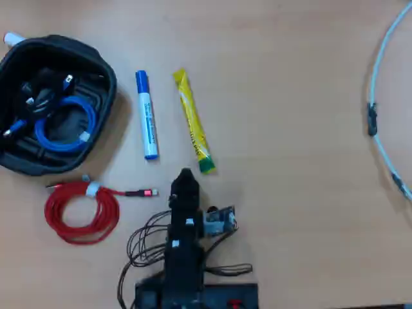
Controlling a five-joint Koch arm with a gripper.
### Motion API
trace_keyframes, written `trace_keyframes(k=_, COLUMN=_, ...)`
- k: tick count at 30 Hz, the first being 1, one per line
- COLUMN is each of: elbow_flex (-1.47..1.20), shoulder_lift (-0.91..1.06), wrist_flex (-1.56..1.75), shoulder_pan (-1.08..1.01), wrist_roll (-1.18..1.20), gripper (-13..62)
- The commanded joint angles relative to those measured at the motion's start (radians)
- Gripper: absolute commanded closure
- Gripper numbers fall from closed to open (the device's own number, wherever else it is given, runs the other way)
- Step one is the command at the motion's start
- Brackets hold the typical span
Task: Pick up the yellow instant coffee stick, then put it in the black bowl
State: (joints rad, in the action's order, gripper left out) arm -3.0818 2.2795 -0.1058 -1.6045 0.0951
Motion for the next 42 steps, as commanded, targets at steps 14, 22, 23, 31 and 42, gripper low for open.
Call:
trace_keyframes(k=14, elbow_flex=-0.069, shoulder_lift=0.095, wrist_flex=-0.048, shoulder_pan=0.002, wrist_roll=0.015, gripper=30.8)
trace_keyframes(k=22, elbow_flex=0.058, shoulder_lift=0.095, wrist_flex=-0.126, shoulder_pan=0.049, wrist_roll=0.015, gripper=30.8)
trace_keyframes(k=23, elbow_flex=0.109, shoulder_lift=0.095, wrist_flex=-0.176, shoulder_pan=0.071, wrist_roll=0.015, gripper=30.9)
trace_keyframes(k=31, elbow_flex=0.626, shoulder_lift=0.064, wrist_flex=-0.775, shoulder_pan=0.158, wrist_roll=0.012, gripper=30.8)
trace_keyframes(k=42, elbow_flex=1.098, shoulder_lift=-0.161, wrist_flex=-1.011, shoulder_pan=0.23, wrist_roll=0.043, gripper=31.0)
